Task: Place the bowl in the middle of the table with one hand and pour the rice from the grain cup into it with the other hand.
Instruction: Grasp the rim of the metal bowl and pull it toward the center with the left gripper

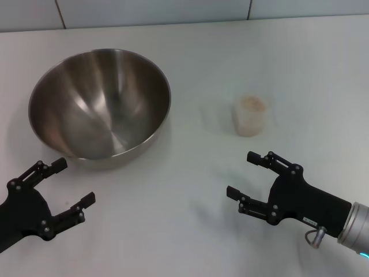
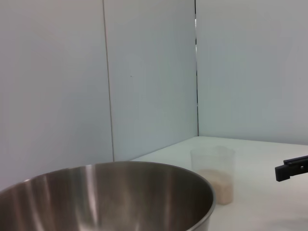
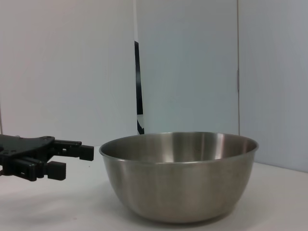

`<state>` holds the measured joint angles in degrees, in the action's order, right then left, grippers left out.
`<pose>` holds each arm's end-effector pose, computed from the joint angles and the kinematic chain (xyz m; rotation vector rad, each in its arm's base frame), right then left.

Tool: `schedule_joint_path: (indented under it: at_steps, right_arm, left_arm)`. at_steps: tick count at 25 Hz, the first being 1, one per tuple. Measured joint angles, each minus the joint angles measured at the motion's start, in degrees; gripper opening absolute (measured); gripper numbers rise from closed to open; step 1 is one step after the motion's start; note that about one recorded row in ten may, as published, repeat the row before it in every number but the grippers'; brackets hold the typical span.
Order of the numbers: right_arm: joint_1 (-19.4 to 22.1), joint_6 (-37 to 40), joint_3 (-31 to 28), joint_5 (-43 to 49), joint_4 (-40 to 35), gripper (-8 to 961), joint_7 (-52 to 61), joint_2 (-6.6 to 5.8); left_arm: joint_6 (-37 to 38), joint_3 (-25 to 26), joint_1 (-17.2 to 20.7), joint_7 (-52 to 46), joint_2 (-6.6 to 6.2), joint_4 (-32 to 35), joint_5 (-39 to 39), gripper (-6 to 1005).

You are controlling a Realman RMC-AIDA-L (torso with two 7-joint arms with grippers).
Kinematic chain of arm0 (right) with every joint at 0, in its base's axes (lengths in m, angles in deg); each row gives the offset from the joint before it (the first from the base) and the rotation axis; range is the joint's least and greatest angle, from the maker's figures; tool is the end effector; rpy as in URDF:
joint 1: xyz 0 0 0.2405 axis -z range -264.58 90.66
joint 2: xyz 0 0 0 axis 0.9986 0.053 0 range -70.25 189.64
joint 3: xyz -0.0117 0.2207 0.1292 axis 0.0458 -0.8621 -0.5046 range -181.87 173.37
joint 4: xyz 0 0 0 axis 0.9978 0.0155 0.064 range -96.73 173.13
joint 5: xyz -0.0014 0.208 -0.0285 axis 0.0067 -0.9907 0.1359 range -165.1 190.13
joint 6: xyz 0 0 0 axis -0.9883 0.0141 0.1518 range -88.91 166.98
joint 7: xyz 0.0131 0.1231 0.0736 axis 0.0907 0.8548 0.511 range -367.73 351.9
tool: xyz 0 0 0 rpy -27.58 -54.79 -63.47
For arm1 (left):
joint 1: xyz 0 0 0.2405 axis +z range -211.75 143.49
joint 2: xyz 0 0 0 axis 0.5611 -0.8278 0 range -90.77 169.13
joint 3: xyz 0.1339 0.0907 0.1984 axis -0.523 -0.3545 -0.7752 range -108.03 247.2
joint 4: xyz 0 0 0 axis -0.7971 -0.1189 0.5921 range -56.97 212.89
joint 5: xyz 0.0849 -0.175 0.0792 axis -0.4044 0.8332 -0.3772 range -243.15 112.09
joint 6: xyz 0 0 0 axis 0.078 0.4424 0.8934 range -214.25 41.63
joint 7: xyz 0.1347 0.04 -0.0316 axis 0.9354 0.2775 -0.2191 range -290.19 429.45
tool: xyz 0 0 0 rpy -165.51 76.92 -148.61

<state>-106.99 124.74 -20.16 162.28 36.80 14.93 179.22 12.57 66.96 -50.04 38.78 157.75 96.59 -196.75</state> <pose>0.3135 0.2229 -0.0780 -2.4057 0.3610 0.8395 -0.3473 0.2088 -0.0109 -2.3873 -0.3049 -0.7878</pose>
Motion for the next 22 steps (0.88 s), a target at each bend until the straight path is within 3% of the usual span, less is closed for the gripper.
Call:
schedule_joint_path:
  at_steps: [22]
  right_arm:
    - [-0.2, -0.2, -0.6, 0.0, 0.1, 827, 0.0, 0.00]
  left_arm:
    - [0.2, 0.9, -0.1, -0.1, 0.00, 0.0, 0.1, 857]
